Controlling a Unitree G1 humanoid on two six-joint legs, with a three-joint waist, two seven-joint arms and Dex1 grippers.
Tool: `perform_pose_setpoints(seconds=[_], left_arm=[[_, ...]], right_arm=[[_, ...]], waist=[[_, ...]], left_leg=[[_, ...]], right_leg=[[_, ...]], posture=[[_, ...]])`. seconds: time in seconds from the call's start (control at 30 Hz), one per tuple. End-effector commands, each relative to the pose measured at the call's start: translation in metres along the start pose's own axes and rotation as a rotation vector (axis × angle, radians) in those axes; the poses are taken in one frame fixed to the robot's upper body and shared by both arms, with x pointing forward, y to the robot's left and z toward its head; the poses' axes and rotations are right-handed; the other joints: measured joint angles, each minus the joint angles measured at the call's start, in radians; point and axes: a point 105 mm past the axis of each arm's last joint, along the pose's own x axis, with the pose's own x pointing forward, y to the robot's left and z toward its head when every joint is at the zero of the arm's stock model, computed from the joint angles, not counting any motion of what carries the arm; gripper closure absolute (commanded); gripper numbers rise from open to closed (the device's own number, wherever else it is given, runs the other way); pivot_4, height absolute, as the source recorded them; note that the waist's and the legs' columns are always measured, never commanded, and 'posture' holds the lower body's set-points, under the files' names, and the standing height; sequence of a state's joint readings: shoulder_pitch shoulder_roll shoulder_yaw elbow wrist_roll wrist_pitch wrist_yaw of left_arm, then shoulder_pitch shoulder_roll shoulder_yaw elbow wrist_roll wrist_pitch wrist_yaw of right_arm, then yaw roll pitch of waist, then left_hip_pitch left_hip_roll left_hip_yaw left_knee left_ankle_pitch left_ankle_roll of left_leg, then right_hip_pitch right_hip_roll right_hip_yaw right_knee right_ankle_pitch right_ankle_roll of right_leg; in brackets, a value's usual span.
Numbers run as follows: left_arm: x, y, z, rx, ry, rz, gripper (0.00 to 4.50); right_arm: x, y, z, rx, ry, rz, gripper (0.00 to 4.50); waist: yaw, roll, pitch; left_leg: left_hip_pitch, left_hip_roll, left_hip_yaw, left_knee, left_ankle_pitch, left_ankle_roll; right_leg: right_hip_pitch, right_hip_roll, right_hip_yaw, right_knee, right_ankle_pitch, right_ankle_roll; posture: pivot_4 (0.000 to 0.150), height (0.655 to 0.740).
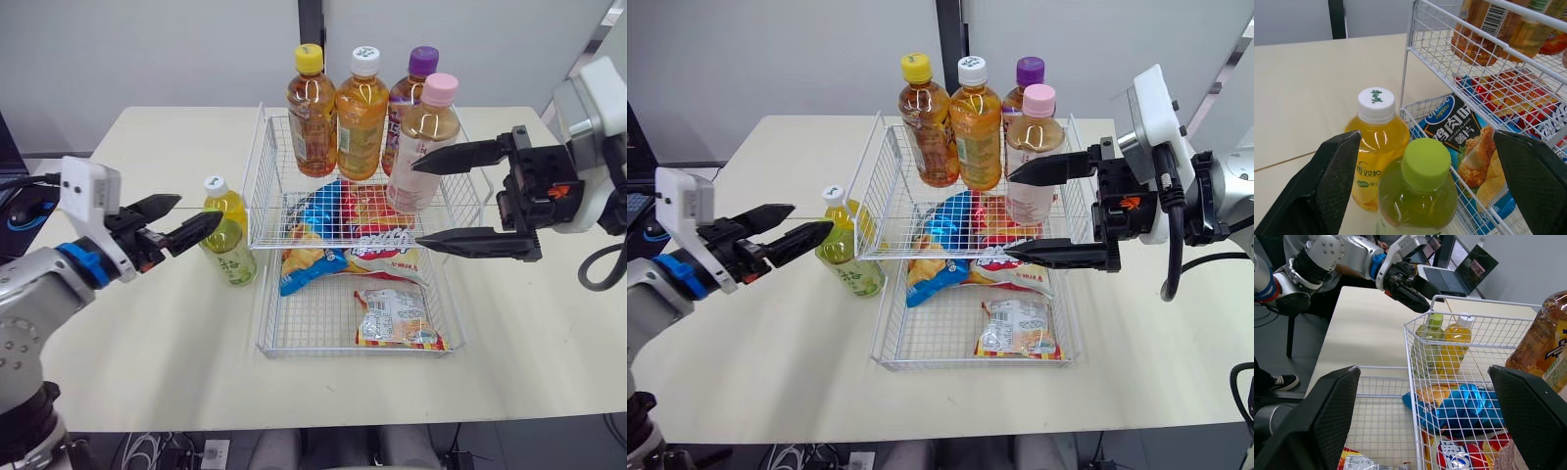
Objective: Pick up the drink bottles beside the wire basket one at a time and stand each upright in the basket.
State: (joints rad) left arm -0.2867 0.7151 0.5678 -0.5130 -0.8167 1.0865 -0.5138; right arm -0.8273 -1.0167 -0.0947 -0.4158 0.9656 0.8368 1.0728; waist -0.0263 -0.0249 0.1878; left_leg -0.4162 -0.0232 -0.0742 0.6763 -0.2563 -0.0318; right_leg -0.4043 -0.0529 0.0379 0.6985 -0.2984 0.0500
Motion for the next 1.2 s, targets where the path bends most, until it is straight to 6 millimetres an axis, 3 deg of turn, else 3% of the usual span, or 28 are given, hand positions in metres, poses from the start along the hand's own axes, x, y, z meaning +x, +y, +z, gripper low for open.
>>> perform_pose_setpoints(seconds=[0.03,0.43,0.53,0.8,1.2], left_arm=[[0.002,0.001,0.005,0.039,-0.032,0.042,0.03],[0.013,0.001,-0.011,0.023,-0.001,0.049,0.03],[0.016,0.001,-0.013,0.008,-0.004,0.045,0.61],[0.02,-0.002,-0.019,-0.007,0.004,0.024,3.04],[0.018,-0.002,-0.015,0.008,-0.014,0.021,3.1]], right_arm=[[-0.004,0.002,0.012,-0.051,-0.01,0.0,0.0],[-0.003,0.003,0.016,-0.061,-0.016,0.007,0.0],[-0.003,0.002,0.016,-0.062,-0.016,0.008,0.0],[-0.004,0.002,0.018,-0.066,-0.016,0.01,0.0],[-0.003,0.0,0.015,-0.064,0.007,-0.003,0.0]], waist=[[0.0,0.0,0.0],[0.0,0.0,0.0],[0.0,0.0,0.0],[0.0,0.0,0.0],[0.0,0.0,0.0]], left_leg=[[0.0,0.0,0.0,0.0,0.0,0.0],[0.0,0.0,0.0,0.0,0.0,0.0],[0.0,0.0,0.0,0.0,0.0,0.0],[0.0,0.0,0.0,0.0,0.0,0.0],[0.0,0.0,0.0,0.0,0.0,0.0]], right_leg=[[0.0,0.0,0.0,0.0,0.0,0.0],[0.0,0.0,0.0,0.0,0.0,0.0],[0.0,0.0,0.0,0.0,0.0,0.0],[0.0,0.0,-0.001,0.0,0.0,0.0],[0.0,0.0,0.0,0.0,0.0,0.0]], posture=[[0.15,0.74],[0.15,0.74],[0.15,0.74],[0.15,0.74],[0.15,0.74]])
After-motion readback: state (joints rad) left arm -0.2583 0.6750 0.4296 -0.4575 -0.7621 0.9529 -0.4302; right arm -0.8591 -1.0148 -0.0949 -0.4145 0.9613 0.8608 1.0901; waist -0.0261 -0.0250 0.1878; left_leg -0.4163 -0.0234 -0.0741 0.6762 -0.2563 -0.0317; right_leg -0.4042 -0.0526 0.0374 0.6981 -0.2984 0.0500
